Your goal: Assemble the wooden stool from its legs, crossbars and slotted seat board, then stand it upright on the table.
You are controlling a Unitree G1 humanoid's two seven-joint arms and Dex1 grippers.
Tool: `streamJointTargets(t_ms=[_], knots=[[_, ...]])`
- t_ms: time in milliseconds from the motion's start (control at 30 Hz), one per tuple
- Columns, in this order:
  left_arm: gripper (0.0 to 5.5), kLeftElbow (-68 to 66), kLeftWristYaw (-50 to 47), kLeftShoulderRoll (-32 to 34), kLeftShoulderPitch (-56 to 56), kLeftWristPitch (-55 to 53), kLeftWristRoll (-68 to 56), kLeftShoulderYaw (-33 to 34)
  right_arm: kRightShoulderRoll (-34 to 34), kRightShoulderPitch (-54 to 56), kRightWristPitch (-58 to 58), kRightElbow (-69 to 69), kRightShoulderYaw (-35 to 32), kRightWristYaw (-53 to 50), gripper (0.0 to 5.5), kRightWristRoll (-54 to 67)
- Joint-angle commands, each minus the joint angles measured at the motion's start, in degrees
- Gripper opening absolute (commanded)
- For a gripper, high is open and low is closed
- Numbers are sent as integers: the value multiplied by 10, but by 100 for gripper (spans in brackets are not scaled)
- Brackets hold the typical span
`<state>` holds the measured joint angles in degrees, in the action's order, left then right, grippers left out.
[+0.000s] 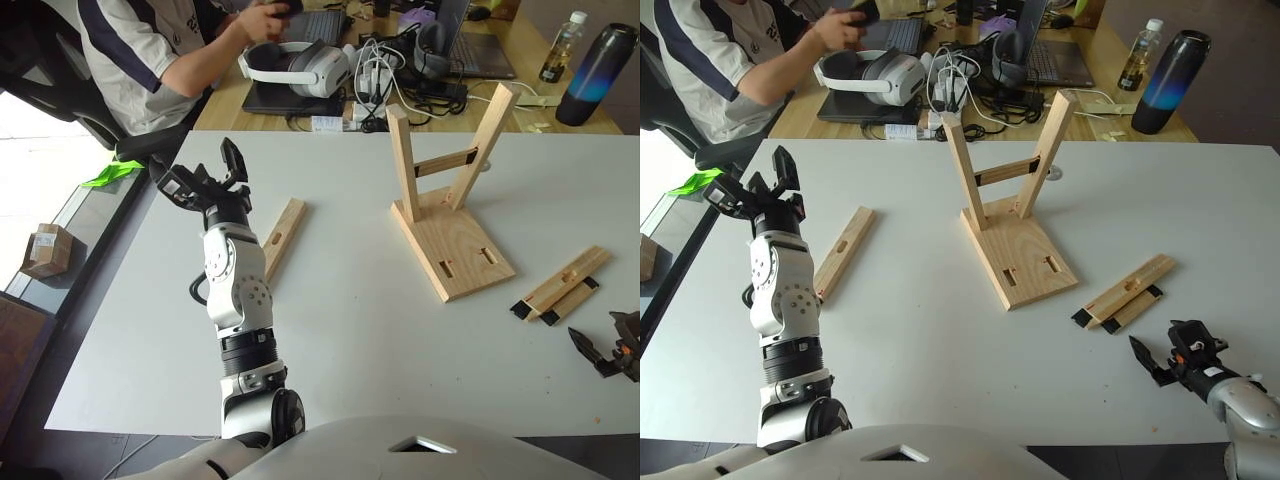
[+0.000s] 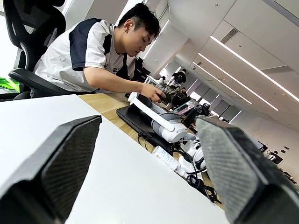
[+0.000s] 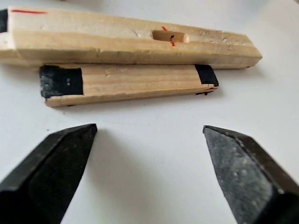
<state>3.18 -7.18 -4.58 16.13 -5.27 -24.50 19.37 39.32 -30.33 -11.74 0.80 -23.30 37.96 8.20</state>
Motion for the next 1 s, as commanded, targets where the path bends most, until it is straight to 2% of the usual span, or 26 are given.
streamJointTargets(t_ms=[33,200,300,367,500,767,933,1000], knots=[[375,5,-8,2,2,-8,-4,1,-18,-13,-191,10,84,21,425,23],[375,-1,-6,4,8,-10,-4,1,-39,40,-299,16,97,-15,425,64],[375,-1,-5,5,8,-10,-4,1,-52,69,-314,4,108,-46,425,60],[375,-2,-5,5,9,-12,-4,1,-52,75,-316,1,92,-60,425,66],[375,-4,-4,7,13,-16,-4,-1,-28,100,-309,-28,55,-72,425,75],[375,-8,-5,9,20,-20,-4,-1,24,148,-283,-98,23,-71,425,74],[375,-16,-2,10,28,-21,-1,-4,89,214,-241,-182,-28,-74,425,72],[375,-19,0,11,30,-22,-1,-5,88,228,-251,-178,-27,-59,425,85]])
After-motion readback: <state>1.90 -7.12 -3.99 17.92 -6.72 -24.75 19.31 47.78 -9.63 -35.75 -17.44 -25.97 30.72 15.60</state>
